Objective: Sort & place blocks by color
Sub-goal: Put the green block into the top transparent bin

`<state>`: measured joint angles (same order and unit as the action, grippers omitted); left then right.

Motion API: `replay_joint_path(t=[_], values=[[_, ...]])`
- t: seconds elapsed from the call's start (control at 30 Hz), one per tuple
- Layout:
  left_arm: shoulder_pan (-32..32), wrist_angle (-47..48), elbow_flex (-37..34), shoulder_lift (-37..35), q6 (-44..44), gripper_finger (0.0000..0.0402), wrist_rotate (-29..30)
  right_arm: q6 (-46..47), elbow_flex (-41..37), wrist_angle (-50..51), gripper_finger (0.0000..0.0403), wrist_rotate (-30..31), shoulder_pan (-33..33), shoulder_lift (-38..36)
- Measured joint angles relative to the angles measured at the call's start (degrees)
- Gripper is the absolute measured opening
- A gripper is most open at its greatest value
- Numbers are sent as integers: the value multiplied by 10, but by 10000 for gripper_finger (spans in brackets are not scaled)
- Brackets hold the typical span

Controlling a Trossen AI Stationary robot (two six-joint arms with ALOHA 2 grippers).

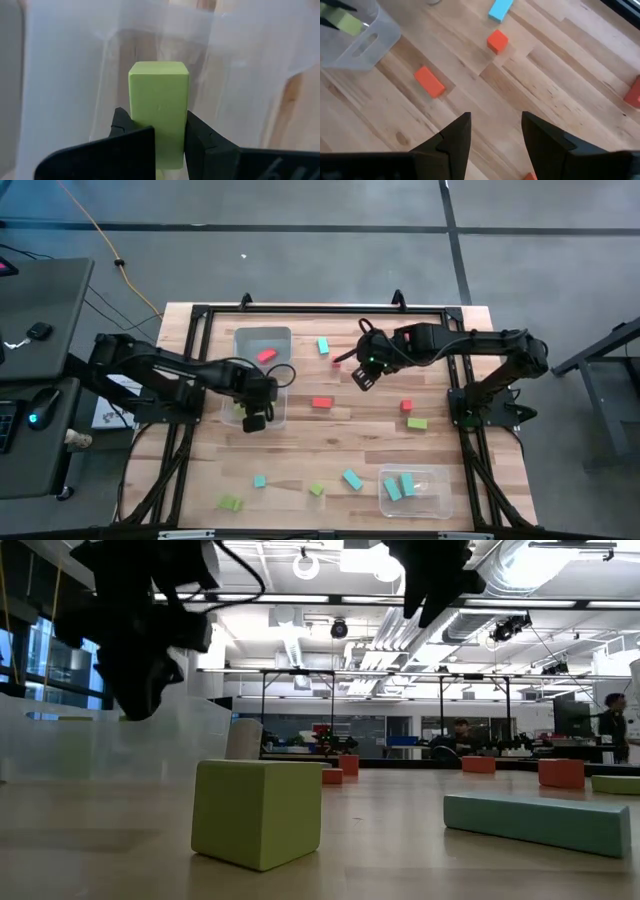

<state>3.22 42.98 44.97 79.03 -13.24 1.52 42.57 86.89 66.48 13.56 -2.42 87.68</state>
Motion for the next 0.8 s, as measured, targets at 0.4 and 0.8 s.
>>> replay_joint_path(t=[0.4,0.8], values=[[21,-10,0,49,33,15,-21,-1,0,-12,165,0,-21,0],[24,-9,0,66,66,15,-26,0,0,-24,165,0,-21,0]])
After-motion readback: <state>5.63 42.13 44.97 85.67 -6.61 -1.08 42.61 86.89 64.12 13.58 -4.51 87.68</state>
